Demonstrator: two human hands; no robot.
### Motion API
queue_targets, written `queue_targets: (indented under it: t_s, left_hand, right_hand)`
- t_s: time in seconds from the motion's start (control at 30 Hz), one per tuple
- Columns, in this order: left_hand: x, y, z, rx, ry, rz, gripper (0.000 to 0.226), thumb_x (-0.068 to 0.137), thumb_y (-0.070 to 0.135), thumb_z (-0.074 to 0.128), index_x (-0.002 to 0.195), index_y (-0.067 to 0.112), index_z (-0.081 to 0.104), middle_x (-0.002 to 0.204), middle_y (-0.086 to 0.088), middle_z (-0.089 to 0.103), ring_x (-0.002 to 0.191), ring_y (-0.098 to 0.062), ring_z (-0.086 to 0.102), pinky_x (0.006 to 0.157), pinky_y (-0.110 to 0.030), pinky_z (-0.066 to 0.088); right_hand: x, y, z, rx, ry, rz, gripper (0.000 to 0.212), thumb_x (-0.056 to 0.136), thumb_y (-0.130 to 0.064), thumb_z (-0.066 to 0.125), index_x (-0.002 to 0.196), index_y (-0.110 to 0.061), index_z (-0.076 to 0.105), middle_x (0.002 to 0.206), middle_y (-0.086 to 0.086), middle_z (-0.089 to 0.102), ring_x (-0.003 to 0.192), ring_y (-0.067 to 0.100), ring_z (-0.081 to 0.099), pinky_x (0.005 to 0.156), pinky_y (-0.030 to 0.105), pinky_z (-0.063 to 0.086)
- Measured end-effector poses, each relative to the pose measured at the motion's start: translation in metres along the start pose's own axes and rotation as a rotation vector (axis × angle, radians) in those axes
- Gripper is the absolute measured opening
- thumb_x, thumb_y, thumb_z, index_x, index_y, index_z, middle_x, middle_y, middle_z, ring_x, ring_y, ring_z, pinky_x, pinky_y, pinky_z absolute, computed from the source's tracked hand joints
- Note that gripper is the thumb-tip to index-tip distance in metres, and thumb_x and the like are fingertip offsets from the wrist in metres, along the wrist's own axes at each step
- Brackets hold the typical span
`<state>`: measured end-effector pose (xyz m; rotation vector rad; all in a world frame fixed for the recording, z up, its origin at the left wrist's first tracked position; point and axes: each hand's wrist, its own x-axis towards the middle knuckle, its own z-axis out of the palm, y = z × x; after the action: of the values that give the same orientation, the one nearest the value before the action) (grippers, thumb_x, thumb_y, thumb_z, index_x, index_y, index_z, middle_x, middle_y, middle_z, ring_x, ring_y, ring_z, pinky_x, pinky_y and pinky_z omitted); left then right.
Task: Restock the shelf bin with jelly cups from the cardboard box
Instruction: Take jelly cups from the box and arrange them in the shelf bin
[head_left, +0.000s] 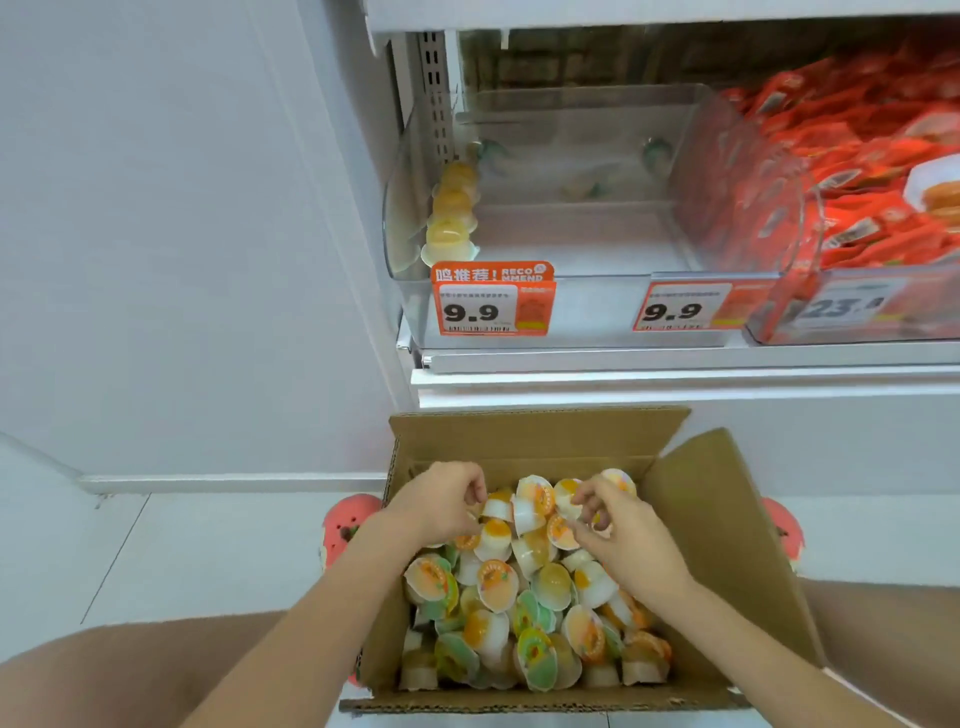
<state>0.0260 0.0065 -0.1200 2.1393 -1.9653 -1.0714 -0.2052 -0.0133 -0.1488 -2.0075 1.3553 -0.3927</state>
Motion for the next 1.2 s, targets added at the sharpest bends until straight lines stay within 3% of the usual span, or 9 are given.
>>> queue_targets:
  t_s: [0.13, 0.33, 0.43, 0.53, 0.7, 0.77, 0.9, 1.07, 1.2]
  left_hand:
    - [0.018, -0.019, 0.072, 0.167, -0.217, -0.147, 0.045, 0.078, 0.021, 0.072, 0.117, 0.013, 0.052, 0.116, -0.006, 0.055, 0.105, -0.025, 0.056, 0.083, -0.036, 0.051]
    - [0.026, -0.025, 0.124, 0.168, -0.322, -0.351, 0.06, 0.07, 0.046, 0.076, 0.115, 0.014, 0.052, 0.112, -0.003, 0.059, 0.106, -0.024, 0.058, 0.086, -0.038, 0.052]
    - [0.018, -0.035, 0.147, 0.109, -0.422, -0.431, 0.075, 0.057, 0.059, 0.074, 0.118, 0.02, 0.053, 0.115, -0.001, 0.06, 0.105, -0.023, 0.058, 0.088, -0.038, 0.052]
    - [0.012, -0.05, 0.166, -0.068, -0.396, -0.491, 0.089, 0.043, 0.07, 0.07, 0.118, 0.024, 0.055, 0.116, 0.0, 0.059, 0.106, -0.021, 0.056, 0.09, -0.036, 0.051]
    - [0.011, -0.054, 0.163, -0.153, -0.31, -0.52, 0.043, 0.071, 0.051, 0.074, 0.093, 0.021, 0.053, 0.112, -0.008, 0.061, 0.106, -0.025, 0.058, 0.076, -0.029, 0.045]
    - [0.011, -0.055, 0.16, -0.169, -0.325, -0.52, 0.039, 0.076, 0.039, 0.074, 0.102, 0.016, 0.057, 0.112, -0.011, 0.06, 0.108, -0.026, 0.057, 0.081, -0.034, 0.048]
    - [-0.002, -0.071, 0.163, -0.086, -0.367, -0.559, 0.044, 0.075, 0.024, 0.068, 0.115, 0.014, 0.052, 0.123, -0.009, 0.055, 0.114, -0.026, 0.052, 0.088, -0.033, 0.048]
    - [-0.011, -0.074, 0.172, -0.055, -0.4, -0.585, 0.052, 0.08, 0.046, 0.066, 0.124, 0.021, 0.051, 0.127, -0.004, 0.055, 0.118, -0.025, 0.051, 0.095, -0.029, 0.04]
    - [-0.003, -0.068, 0.176, -0.043, -0.363, -0.603, 0.071, 0.072, 0.064, 0.064, 0.132, 0.031, 0.046, 0.136, -0.006, 0.047, 0.128, -0.029, 0.038, 0.106, -0.039, 0.033]
  right_hand:
    - [-0.007, 0.041, 0.041, -0.304, -0.55, 0.15, 0.028, 0.088, -0.023, 0.062, 0.115, -0.021, 0.052, 0.11, -0.001, 0.056, 0.087, 0.013, 0.05, 0.071, 0.029, 0.044]
    - [-0.004, 0.045, 0.072, -0.299, -0.854, 0.128, 0.055, 0.086, -0.029, 0.066, 0.134, -0.017, 0.042, 0.132, 0.003, 0.049, 0.118, 0.022, 0.049, 0.069, 0.02, 0.039]
    - [0.0, 0.038, 0.087, -0.303, -0.877, 0.154, 0.067, 0.083, -0.046, 0.067, 0.134, -0.013, 0.04, 0.132, 0.006, 0.05, 0.117, 0.025, 0.05, 0.09, 0.032, 0.045]
    - [-0.001, 0.037, 0.105, -0.402, -0.933, 0.162, 0.068, 0.078, -0.057, 0.066, 0.126, -0.012, 0.046, 0.12, 0.008, 0.056, 0.107, 0.026, 0.054, 0.079, 0.035, 0.047]
    - [-0.005, 0.037, 0.117, -0.462, -0.9, 0.148, 0.063, 0.075, -0.057, 0.068, 0.116, -0.013, 0.051, 0.107, 0.007, 0.055, 0.105, 0.028, 0.051, 0.073, 0.033, 0.043]
    - [-0.004, 0.037, 0.112, -0.429, -0.886, 0.156, 0.056, 0.076, -0.054, 0.067, 0.111, -0.012, 0.053, 0.101, 0.006, 0.055, 0.097, 0.024, 0.053, 0.069, 0.032, 0.042]
    - [-0.001, 0.05, 0.099, -0.007, -0.769, 0.403, 0.031, 0.079, -0.039, 0.066, 0.09, -0.014, 0.049, 0.087, 0.0, 0.05, 0.078, 0.014, 0.05, 0.063, 0.027, 0.039]
    - [-0.007, 0.067, 0.083, 0.515, -0.616, 0.839, 0.046, 0.081, -0.03, 0.06, 0.124, -0.018, 0.047, 0.121, 0.002, 0.049, 0.102, 0.017, 0.058, 0.082, 0.029, 0.057]
    - [-0.012, 0.071, 0.075, 0.784, -0.646, 0.973, 0.044, 0.082, -0.021, 0.058, 0.126, -0.018, 0.049, 0.129, 0.004, 0.043, 0.102, 0.026, 0.062, 0.089, 0.035, 0.055]
